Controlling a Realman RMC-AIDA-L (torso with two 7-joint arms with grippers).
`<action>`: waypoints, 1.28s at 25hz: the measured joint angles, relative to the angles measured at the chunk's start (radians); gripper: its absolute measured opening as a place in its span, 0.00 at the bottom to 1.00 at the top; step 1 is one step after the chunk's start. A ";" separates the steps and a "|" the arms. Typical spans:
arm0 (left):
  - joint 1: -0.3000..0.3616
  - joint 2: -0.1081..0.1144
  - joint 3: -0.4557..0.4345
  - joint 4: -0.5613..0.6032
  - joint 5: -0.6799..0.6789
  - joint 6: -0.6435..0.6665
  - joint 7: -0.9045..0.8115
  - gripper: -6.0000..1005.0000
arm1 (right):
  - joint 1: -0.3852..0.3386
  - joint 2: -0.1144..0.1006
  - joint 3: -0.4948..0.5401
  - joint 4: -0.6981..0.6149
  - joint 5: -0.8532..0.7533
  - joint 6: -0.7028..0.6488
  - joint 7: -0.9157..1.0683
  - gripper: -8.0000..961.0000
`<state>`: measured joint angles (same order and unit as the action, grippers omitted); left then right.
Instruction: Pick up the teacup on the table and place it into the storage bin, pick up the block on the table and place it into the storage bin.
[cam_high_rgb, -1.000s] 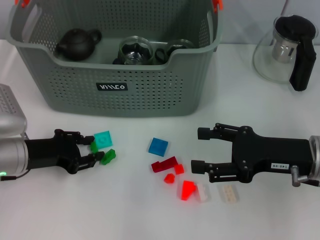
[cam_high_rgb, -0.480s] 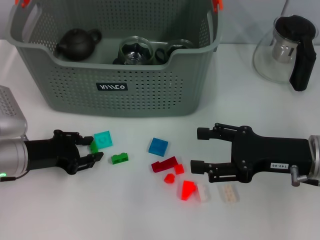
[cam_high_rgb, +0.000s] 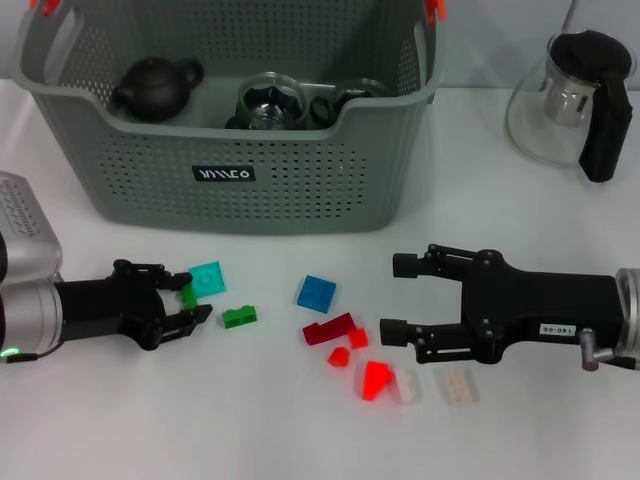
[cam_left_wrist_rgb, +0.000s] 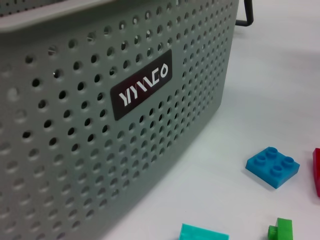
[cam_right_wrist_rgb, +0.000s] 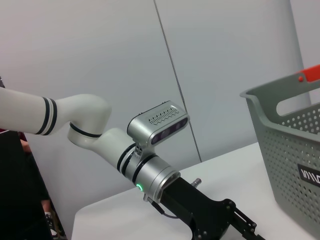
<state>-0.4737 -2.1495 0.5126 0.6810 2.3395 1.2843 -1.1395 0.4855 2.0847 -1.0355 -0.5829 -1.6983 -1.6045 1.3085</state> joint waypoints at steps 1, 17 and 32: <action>0.000 0.000 0.000 0.001 -0.001 0.000 0.000 0.43 | 0.000 0.000 0.000 0.000 0.000 0.000 0.000 0.96; 0.004 0.001 -0.022 0.047 -0.012 0.053 -0.026 0.42 | 0.002 0.000 0.000 0.000 0.006 0.000 0.000 0.97; -0.085 0.109 -0.376 0.130 -0.222 0.756 -0.173 0.43 | 0.002 -0.002 0.000 0.000 0.005 -0.005 0.002 0.97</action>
<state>-0.5583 -2.0407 0.1361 0.8109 2.1179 2.0399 -1.3124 0.4871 2.0831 -1.0354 -0.5829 -1.6932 -1.6099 1.3100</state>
